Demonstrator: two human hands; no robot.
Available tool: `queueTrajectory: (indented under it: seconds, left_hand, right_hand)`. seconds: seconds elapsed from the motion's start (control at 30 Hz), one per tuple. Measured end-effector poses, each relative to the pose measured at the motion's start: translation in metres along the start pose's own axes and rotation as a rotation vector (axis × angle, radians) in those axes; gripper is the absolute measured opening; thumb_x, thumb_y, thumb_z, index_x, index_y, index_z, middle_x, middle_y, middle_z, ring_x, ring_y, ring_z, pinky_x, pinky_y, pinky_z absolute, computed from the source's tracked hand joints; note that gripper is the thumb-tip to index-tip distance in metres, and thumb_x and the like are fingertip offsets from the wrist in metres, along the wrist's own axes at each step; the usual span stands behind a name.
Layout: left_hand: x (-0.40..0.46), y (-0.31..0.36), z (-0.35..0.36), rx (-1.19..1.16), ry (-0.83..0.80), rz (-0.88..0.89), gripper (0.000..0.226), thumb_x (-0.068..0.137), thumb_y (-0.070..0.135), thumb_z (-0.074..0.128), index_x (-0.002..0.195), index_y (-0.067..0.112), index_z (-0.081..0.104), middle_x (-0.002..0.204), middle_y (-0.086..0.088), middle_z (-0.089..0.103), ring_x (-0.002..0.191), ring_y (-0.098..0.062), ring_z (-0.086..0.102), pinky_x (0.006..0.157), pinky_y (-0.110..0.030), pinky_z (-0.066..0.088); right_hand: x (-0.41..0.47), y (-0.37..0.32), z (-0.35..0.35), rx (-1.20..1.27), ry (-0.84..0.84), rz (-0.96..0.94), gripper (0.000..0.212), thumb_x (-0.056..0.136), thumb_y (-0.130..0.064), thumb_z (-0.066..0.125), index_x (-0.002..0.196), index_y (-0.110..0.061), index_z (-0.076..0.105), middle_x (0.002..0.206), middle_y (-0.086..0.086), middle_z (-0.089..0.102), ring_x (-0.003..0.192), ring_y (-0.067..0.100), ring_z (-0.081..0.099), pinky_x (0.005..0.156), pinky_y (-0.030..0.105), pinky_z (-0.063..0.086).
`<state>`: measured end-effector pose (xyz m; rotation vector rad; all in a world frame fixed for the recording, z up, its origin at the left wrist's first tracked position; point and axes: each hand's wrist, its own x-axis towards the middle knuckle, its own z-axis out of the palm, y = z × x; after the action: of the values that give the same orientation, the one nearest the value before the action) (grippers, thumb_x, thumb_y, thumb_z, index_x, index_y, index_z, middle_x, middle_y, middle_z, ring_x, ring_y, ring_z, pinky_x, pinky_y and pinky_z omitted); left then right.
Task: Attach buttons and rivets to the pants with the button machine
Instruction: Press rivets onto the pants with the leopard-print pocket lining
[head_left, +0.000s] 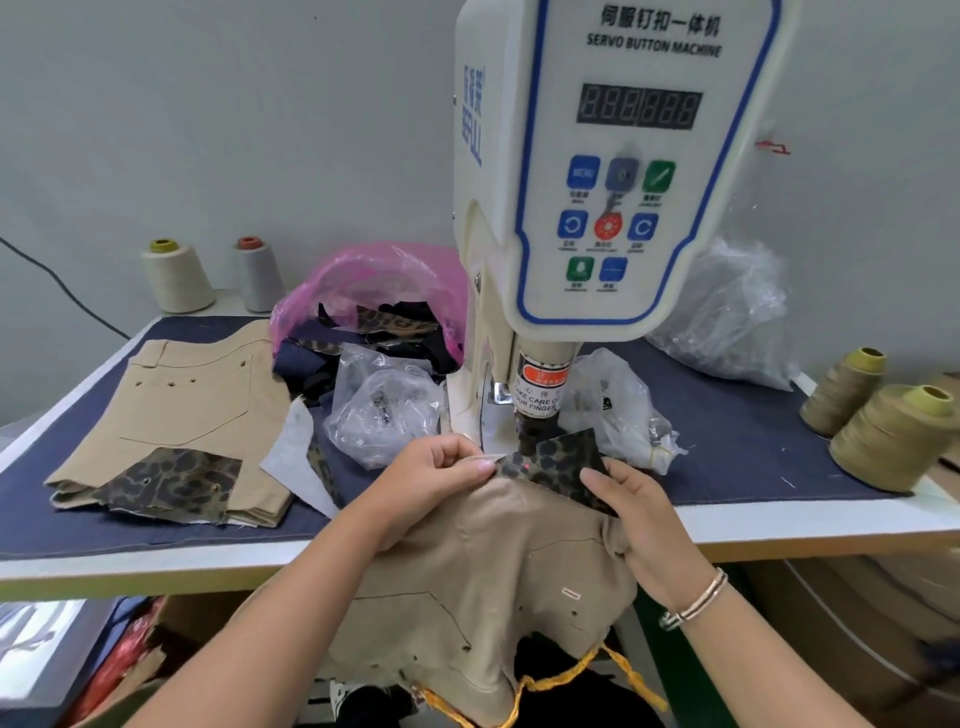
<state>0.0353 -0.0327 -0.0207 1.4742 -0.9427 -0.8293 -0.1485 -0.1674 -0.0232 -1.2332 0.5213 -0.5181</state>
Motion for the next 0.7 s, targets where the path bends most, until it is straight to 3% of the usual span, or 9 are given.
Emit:
queueTrajectory:
  seconds: [0.07,0.23,0.43,0.53,0.6,0.7]
  left_hand:
    - [0.000,-0.001,-0.001,0.010,-0.014,0.008,0.013,0.091,0.014,0.064,0.078,0.013,0.064,0.073,0.003,0.059,0.066,-0.004,0.050,0.063,-0.011,0.039]
    - [-0.001,-0.002,-0.001,0.048,-0.039,0.005,0.016,0.089,0.021,0.066,0.073,0.018,0.065,0.066,0.007,0.056,0.057,-0.001,0.045,0.053,-0.010,0.033]
    - [0.000,-0.006,-0.002,-0.035,-0.025,0.031,0.022,0.077,0.036,0.065,0.072,0.015,0.060,0.061,0.012,0.050,0.057,-0.001,0.041,0.054,-0.010,0.033]
    - [0.002,-0.006,-0.001,-0.063,-0.043,0.041,0.018,0.080,0.029,0.063,0.072,0.013,0.060,0.060,0.013,0.050,0.055,0.001,0.041,0.053,-0.007,0.033]
    - [0.002,-0.006,0.000,-0.067,-0.048,0.047,0.015,0.081,0.027,0.061,0.071,0.015,0.060,0.060,0.014,0.050,0.054,0.002,0.042,0.052,-0.006,0.033]
    - [0.001,-0.005,0.001,-0.071,-0.052,0.053,0.015,0.081,0.025,0.061,0.070,0.015,0.060,0.059,0.014,0.050,0.051,0.003,0.041,0.050,-0.005,0.034]
  right_hand:
    - [0.002,0.004,-0.005,0.021,-0.011,-0.014,0.021,0.080,-0.023,0.064,0.096,-0.016,0.075,0.105,0.008,0.072,0.093,0.015,0.069,0.071,0.020,0.054]
    - [0.004,0.010,-0.011,0.048,-0.030,-0.040,0.021,0.080,-0.023,0.063,0.096,-0.018,0.075,0.105,0.008,0.072,0.096,0.015,0.069,0.074,0.021,0.054]
    - [0.005,0.013,-0.014,0.058,-0.052,-0.057,0.023,0.080,-0.025,0.064,0.099,-0.019,0.075,0.106,0.006,0.072,0.097,0.015,0.068,0.075,0.021,0.053]
    - [0.005,0.015,-0.016,0.056,-0.040,-0.043,0.027,0.077,-0.030,0.067,0.101,-0.020,0.074,0.109,0.007,0.071,0.097,0.018,0.068,0.075,0.027,0.055]
    - [0.005,0.015,-0.017,0.051,-0.026,-0.030,0.030,0.075,-0.033,0.068,0.102,-0.021,0.073,0.109,0.008,0.071,0.093,0.019,0.067,0.074,0.033,0.047]
    - [0.004,0.016,-0.017,0.066,-0.024,-0.035,0.029,0.075,-0.032,0.067,0.101,-0.023,0.074,0.108,0.006,0.071,0.094,0.016,0.068,0.073,0.032,0.050]
